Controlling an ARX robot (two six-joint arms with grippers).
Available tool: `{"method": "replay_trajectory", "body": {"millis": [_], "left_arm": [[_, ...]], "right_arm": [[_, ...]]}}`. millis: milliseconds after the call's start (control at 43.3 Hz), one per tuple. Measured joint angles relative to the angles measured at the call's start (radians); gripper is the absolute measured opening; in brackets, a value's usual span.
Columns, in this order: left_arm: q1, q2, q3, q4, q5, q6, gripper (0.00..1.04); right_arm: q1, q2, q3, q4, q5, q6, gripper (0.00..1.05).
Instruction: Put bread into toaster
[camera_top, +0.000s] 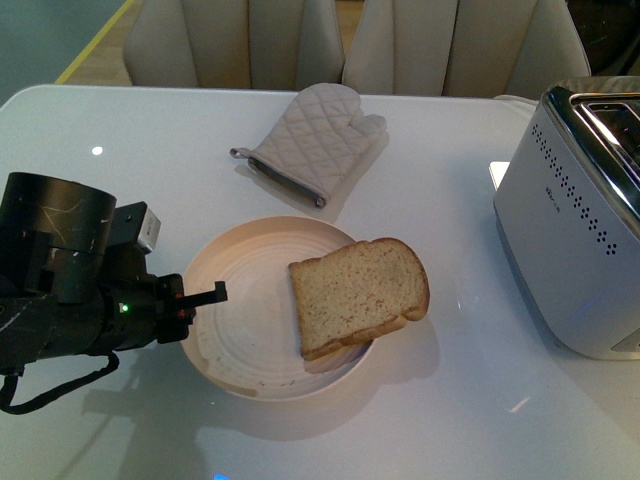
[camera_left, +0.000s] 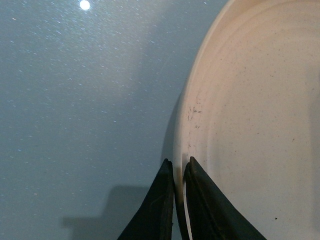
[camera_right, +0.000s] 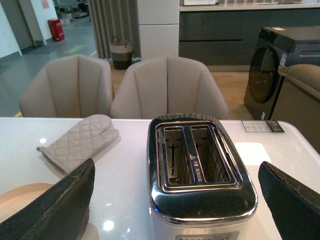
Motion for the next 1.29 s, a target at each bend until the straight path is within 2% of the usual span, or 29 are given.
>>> {"method": "replay_trajectory", "body": {"millis": [46,185,300,485,577,623,877,924,970,1016,1131,1201,1293], "left_arm": [[-0.010,0.000,0.001,-0.003,0.000,-0.008,0.05],[-0.032,0.000,-0.002,-0.010,0.000,-0.013,0.28],[-0.018,-0.031,-0.031,0.007,0.001,-0.034,0.49],[0.069,-0.205,-0.117,0.064,-0.001,-0.089,0.78],[0.132,-0.394,-0.195,0.078,0.010,-0.138,0.95],[0.151,-0.486,-0.232,0.078,0.016,-0.148,0.99],[0.216,-0.988,-0.391,0.010,0.047,-0.195,0.98],[0.221,-1.064,-0.415,0.016,0.025,-0.182,0.96],[0.221,-1.160,-0.469,0.100,-0.058,-0.111,0.90],[0.221,-1.235,-0.504,0.123,-0.100,-0.028,0.84],[0.221,-1.522,-0.597,-0.027,-0.138,0.181,0.66],[0.221,-1.653,-0.640,-0.114,-0.138,0.237,0.57],[0.221,-1.805,-0.678,-0.161,-0.139,0.296,0.38]], "right_arm": [[0.000,0.000,0.000,0.000,0.000,0.000,0.96],[0.000,0.000,0.000,0.000,0.000,0.000,0.96],[0.000,0.000,0.000,0.000,0.000,0.000,0.96],[0.000,0.000,0.000,0.000,0.000,0.000,0.96],[0.000,0.000,0.000,0.000,0.000,0.000,0.96],[0.000,0.000,0.000,0.000,0.000,0.000,0.96],[0.000,0.000,0.000,0.000,0.000,0.000,0.96],[0.000,0.000,0.000,0.000,0.000,0.000,0.96],[0.000,0.000,0.000,0.000,0.000,0.000,0.96],[0.000,0.000,0.000,0.000,0.000,0.000,0.96],[0.000,0.000,0.000,0.000,0.000,0.000,0.96],[0.000,0.000,0.000,0.000,0.000,0.000,0.96],[0.000,0.000,0.000,0.000,0.000,0.000,0.96]]}}
